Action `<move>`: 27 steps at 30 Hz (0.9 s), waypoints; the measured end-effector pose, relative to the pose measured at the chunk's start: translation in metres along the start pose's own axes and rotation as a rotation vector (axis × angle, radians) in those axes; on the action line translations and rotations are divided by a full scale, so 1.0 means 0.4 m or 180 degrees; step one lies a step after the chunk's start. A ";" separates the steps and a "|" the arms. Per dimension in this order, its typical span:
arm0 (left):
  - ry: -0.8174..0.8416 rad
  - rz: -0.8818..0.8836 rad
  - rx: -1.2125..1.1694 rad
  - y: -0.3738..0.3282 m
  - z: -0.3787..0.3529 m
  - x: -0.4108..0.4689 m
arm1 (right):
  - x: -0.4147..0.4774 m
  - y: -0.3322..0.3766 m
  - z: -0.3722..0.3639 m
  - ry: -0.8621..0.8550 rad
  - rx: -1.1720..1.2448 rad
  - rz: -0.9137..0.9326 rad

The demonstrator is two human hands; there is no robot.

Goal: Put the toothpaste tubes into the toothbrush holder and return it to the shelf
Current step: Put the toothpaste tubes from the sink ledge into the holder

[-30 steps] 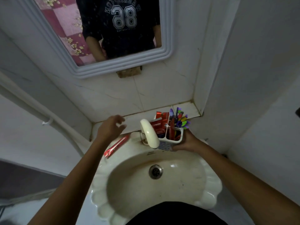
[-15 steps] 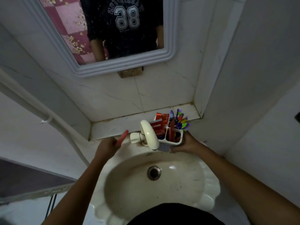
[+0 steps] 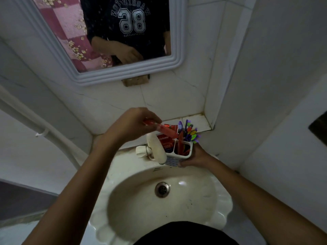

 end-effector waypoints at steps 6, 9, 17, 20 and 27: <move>0.0613 -0.0162 0.0639 -0.085 -0.100 0.061 | 0.004 0.008 0.001 -0.0025 -0.0069 0.0099; 0.0668 -0.0171 0.0968 -0.107 -0.152 0.078 | 0.004 0.006 0.001 -0.0043 -0.0042 0.0085; 0.0468 -0.0052 0.0737 -0.118 -0.238 0.080 | 0.008 0.001 0.003 -0.0022 0.0072 0.0060; 0.0095 0.0053 0.0460 -0.099 -0.208 0.084 | 0.006 -0.002 0.003 -0.0049 0.0193 0.0126; 0.0142 0.0071 0.0151 -0.124 -0.221 0.093 | 0.016 -0.009 0.003 -0.0049 -0.0183 0.0235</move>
Point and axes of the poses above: each hand's wrist, its own x-axis towards the middle knuckle, its own z-axis out of the back of the hand, y = z × x, the point moved 5 cm from there along x, towards the middle knuckle, and after that the axes turned 5 degrees about -y, right-handed, at the moved point
